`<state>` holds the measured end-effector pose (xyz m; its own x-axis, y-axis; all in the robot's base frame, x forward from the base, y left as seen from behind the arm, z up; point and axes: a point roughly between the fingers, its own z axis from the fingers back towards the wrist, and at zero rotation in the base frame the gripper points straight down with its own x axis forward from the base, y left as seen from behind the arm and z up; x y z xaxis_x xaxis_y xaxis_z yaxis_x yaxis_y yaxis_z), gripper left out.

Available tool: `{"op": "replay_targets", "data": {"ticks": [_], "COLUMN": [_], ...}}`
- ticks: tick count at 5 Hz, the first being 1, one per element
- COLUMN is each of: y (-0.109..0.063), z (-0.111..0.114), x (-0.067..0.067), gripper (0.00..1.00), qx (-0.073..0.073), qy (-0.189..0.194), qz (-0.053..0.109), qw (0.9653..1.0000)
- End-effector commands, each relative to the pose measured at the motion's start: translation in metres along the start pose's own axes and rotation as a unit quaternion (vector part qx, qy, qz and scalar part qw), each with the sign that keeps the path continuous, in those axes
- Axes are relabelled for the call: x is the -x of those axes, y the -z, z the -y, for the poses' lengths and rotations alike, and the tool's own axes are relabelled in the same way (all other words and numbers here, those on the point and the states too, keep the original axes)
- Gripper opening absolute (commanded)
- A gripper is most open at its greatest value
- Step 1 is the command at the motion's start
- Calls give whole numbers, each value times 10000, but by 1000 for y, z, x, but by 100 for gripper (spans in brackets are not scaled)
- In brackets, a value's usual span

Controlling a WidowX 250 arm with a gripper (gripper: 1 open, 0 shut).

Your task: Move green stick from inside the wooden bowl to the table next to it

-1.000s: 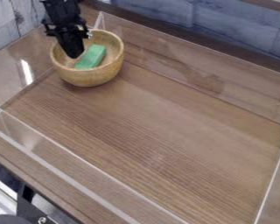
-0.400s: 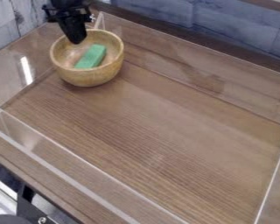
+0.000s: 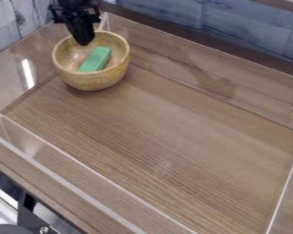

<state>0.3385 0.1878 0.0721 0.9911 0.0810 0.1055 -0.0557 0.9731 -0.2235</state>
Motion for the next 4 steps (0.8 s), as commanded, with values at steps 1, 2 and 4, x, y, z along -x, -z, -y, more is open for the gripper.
{"op": "replay_targets", "data": {"ticks": [1, 2, 4], "y": [-20, -26, -32], "z": [12, 14, 21], "x": [-4, -3, -10], "gripper": [0, 0, 0], "qx": [-203, -198, -193], "qy": [431, 266, 76], "qz": [305, 387, 463], "qw": [9984, 9987, 9987]}}
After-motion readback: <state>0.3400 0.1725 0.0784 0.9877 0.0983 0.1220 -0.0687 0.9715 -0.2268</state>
